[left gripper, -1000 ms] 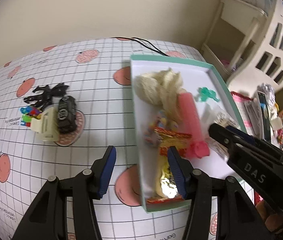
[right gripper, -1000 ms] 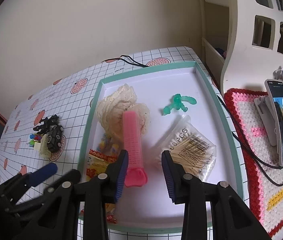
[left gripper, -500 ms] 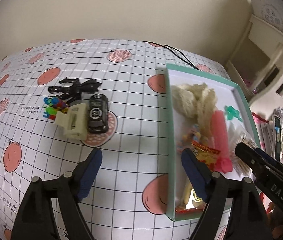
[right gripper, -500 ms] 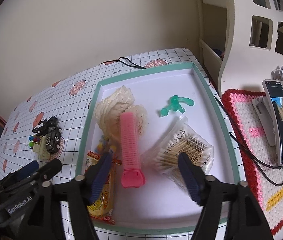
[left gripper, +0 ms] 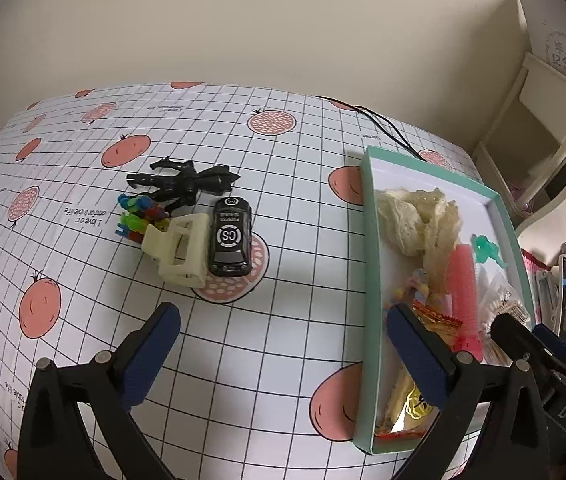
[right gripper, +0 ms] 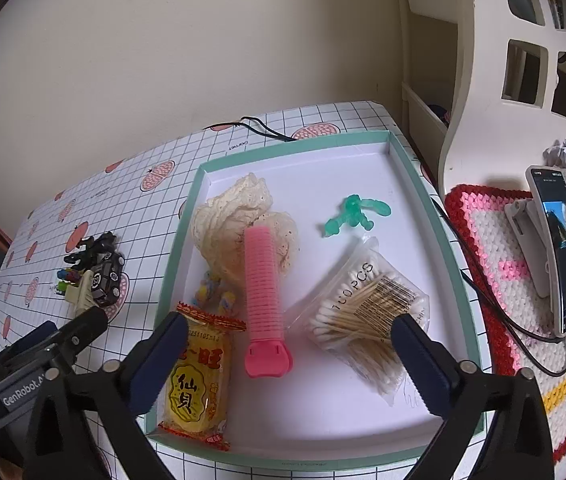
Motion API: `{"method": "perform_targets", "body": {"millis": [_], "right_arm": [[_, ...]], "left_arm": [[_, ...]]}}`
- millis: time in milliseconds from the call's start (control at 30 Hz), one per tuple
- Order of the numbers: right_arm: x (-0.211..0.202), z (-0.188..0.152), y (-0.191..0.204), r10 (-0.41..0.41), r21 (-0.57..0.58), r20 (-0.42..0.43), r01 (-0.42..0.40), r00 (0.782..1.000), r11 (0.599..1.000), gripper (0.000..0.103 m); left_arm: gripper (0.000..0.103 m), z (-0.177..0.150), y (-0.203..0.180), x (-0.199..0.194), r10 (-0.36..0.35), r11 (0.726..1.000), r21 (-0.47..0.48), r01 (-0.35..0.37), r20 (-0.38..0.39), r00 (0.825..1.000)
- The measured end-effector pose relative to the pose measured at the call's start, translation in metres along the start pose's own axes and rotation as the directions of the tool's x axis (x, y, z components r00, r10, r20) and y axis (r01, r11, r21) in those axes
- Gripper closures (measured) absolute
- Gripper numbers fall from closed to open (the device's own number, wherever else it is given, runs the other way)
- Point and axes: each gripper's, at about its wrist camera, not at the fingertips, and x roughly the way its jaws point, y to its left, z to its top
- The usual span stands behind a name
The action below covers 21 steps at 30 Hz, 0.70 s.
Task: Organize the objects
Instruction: 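Withdraw both open tools up and away from the tray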
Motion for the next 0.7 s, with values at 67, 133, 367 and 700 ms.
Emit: {"method": "perform_targets", "body": {"millis": [67, 133, 367, 700], "right_arm": [[0.0, 0.0, 0.001, -0.002, -0.004, 0.001, 0.002, 1.0, 1.0, 0.0], [0.0, 0.0, 0.001, -0.004, -0.008, 0.002, 0.004, 1.0, 1.0, 0.0], [0.001, -0.001, 0.003, -0.013, -0.014, 0.003, 0.013, 1.0, 1.0, 0.0], [-0.007, 0.003, 0.01, 0.002, -0.018, 0.032, -0.001, 0.999, 1.0, 0.0]], "left_arm": [[0.0, 0.0, 0.001, 0.0, -0.002, 1.0, -0.004, 0.002, -0.001, 1.0], [0.0, 0.0, 0.002, 0.0, -0.001, 1.0, -0.005, 0.001, 0.0, 1.0], [0.0, 0.002, 0.001, 0.0, -0.005, 1.0, -0.005, 0.005, -0.003, 1.0], [0.0, 0.014, 0.012, -0.016, -0.017, 0.998, -0.055, 0.019, 0.044, 0.999]]}}
